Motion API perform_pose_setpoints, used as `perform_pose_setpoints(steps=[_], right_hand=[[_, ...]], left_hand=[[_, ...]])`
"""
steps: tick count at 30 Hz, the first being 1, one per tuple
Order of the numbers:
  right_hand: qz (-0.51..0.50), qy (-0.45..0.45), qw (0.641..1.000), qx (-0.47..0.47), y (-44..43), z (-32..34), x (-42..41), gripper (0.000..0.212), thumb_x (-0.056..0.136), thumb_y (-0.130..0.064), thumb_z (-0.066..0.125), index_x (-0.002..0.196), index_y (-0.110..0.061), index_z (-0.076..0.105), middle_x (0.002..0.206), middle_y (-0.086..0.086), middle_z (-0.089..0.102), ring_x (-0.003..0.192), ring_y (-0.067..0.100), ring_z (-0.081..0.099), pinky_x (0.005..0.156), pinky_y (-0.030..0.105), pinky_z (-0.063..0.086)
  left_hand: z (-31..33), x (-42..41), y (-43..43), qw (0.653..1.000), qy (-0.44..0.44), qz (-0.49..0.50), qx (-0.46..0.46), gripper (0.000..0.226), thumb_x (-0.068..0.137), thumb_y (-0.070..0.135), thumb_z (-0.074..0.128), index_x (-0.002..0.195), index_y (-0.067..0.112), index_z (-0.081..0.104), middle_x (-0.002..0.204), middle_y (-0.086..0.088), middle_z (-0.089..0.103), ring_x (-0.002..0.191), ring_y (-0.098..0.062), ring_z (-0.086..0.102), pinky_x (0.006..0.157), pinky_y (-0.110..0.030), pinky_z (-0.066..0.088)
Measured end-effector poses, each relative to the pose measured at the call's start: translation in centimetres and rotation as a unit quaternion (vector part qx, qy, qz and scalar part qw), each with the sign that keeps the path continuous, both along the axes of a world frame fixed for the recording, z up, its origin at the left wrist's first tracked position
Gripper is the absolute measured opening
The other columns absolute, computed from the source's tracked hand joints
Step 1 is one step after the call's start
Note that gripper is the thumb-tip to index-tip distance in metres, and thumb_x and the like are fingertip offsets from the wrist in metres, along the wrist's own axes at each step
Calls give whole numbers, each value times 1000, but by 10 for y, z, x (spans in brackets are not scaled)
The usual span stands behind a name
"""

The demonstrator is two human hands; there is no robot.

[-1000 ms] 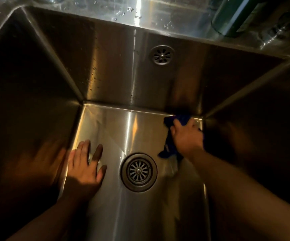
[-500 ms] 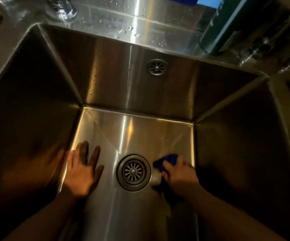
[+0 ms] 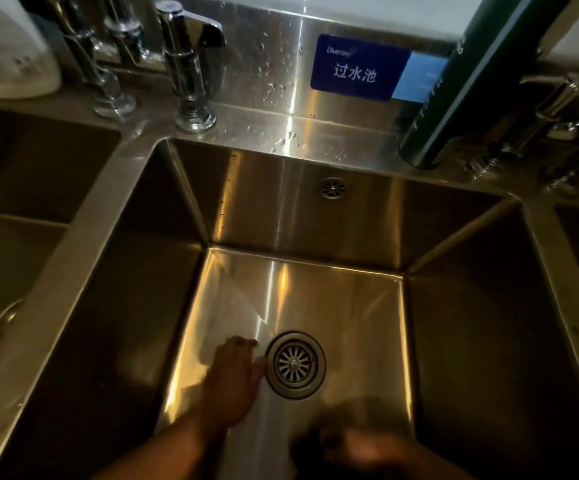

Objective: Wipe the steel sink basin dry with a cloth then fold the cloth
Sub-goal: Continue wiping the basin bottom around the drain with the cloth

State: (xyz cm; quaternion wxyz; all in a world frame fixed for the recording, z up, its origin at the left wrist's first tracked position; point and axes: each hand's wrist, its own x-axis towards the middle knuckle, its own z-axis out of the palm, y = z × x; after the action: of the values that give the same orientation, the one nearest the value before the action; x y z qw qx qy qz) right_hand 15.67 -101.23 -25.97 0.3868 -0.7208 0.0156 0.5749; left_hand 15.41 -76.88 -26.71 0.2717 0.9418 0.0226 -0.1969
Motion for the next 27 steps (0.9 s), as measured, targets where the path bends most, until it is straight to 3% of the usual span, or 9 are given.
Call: perform_pose_setpoints(steps=[3, 6, 10, 13, 16, 18, 21, 24, 27], right_hand=[[-3, -166, 985, 39, 37, 10, 1, 36, 95, 0, 45, 130, 10, 48, 123, 27, 59, 75, -6, 65, 76, 8, 46], [-86, -165, 979, 86, 60, 19, -2, 25, 97, -15, 47, 120, -8, 56, 104, 13, 67, 81, 18, 68, 70, 25, 53], [-187, -157, 960, 138, 77, 26, 3, 38, 95, -26, 51, 132, -26, 46, 122, 10, 63, 101, 25, 67, 76, 36, 56], [-67, -168, 978, 106, 85, 20, -5, 43, 100, -42, 38, 142, -33, 30, 130, 0, 55, 98, 15, 67, 70, 32, 58], [-32, -149, 988, 4, 85, 17, -7, 58, 100, -47, 34, 151, -29, 13, 154, 4, 31, 129, 22, 47, 100, 32, 41], [8, -248, 966, -80, 69, 11, -6, 57, 100, -43, 34, 151, -24, 16, 155, 6, 29, 137, 22, 37, 105, 28, 33], [59, -288, 941, -166, 40, -1, -5, 48, 101, -39, 32, 146, -23, 27, 142, 10, 42, 124, 28, 49, 99, 34, 42], [57, -254, 941, -216, 15, -13, -12, 43, 99, -43, 31, 138, -24, 36, 138, 9, 45, 120, 29, 52, 97, 38, 44], [95, -240, 932, -256, 0, -24, -19, 46, 98, -49, 31, 139, -29, 34, 149, 7, 35, 128, 27, 47, 101, 36, 42]], left_hand=[[18, -16, -33, 963, 119, 142, -195, 35, 95, 43, 49, 123, 21, 55, 110, -5, 65, 101, -19, 63, 89, -26, 49], [35, -14, -45, 803, 292, 251, -456, 41, 84, 39, 65, 123, 28, 55, 113, -2, 69, 102, -17, 67, 90, -30, 54], [40, -13, -20, 810, 256, 247, -465, 50, 68, 7, 78, 113, 11, 57, 98, -7, 73, 89, -18, 70, 78, -29, 56], [31, -23, -2, 901, 198, 220, -316, 40, 78, 6, 68, 113, 16, 51, 110, -1, 63, 89, -1, 63, 76, -16, 46], [29, -42, 21, 992, 102, 14, 73, 37, 84, 29, 55, 120, 28, 48, 116, 1, 53, 98, -18, 63, 78, -26, 49], [31, -49, 35, 971, 61, -79, 218, 38, 77, 25, 52, 114, 21, 63, 104, -9, 59, 77, -28, 67, 57, -30, 54], [22, -63, 49, 920, 115, -211, 308, 45, 93, 20, 36, 134, 31, 50, 136, -28, 36, 105, -45, 56, 80, -48, 54], [24, -63, 37, 881, 167, -256, 361, 29, 70, 23, 58, 80, 43, 74, 101, -39, 44, 60, -51, 62, 30, -57, 44], [-6, -68, 34, 876, 209, -281, 332, 48, 93, 23, 49, 137, 41, 40, 144, -35, 25, 116, -59, 41, 74, -66, 51]])
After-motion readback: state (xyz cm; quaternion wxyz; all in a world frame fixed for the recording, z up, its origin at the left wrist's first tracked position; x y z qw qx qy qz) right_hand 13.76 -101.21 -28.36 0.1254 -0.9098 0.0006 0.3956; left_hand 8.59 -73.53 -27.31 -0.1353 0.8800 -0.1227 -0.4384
